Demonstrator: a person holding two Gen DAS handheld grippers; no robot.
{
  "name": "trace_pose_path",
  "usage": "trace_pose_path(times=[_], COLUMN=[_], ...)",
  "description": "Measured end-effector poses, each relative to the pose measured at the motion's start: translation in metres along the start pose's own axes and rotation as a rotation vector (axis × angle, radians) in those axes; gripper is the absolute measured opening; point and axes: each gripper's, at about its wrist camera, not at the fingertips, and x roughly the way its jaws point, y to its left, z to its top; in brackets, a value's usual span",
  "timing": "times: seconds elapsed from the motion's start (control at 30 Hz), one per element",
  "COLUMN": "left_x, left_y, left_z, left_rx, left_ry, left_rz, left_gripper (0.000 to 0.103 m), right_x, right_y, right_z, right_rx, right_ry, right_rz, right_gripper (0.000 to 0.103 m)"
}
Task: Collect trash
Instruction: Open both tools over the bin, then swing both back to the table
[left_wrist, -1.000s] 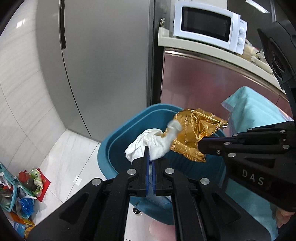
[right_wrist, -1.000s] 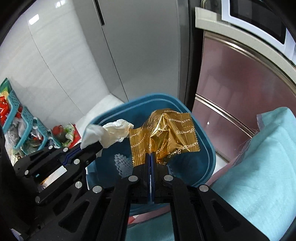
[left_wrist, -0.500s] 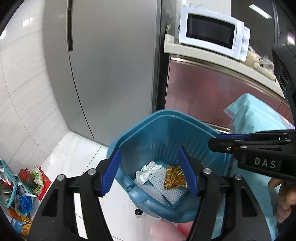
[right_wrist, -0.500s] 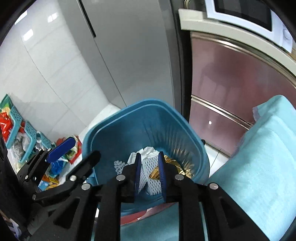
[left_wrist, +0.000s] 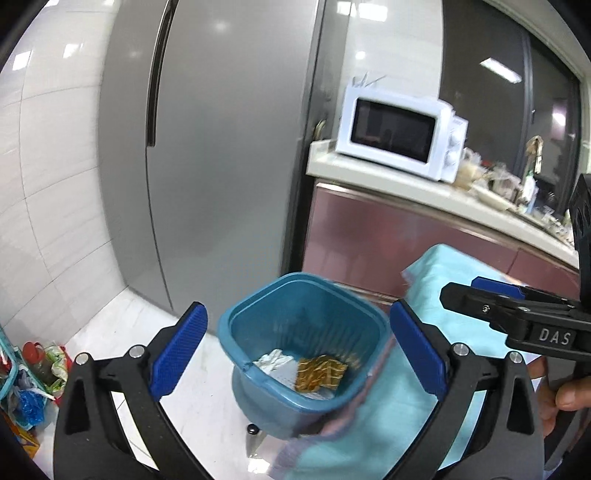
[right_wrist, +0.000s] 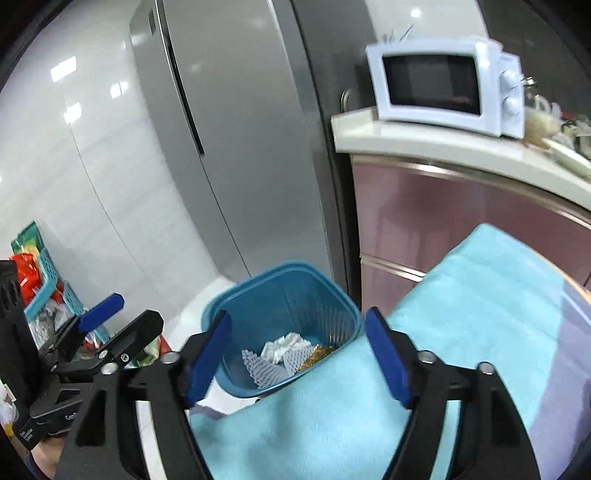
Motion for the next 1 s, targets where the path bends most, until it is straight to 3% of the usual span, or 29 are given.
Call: trace_pose_path(times=[0.27, 0.53, 0.73, 1.0], left_x=[-0.063, -0.115, -0.143, -0.162], left_y=[-0.047, -0.118, -0.188, -0.281], left_z=[-0.003, -0.022, -0.057, -0.11], left_rx=[0.022, 0.083, 0.194, 0.341], left_ry=[-0.077, -0.121, -0.135, -0.08], left_rz=[-0.118, -0.28, -0.405, -0.569], left_gripper=[0.097, 0.097, 0.097, 0.097], right_x=[-0.087, -0.172, -0.24, -0.314], right_y=[-0.011, -0.037, -0.064, -0.111], right_z=[-0.026, -0.074, -0.132, -0.199], right_rx=[0.021, 0.059, 0.131, 0.27], right_ry=[-0.163, -0.3, -0.385, -0.413], right_rz=[-0.044, -0.176, -0.368, -0.641], right_gripper=[0.086, 0.092, 0.096, 0.096])
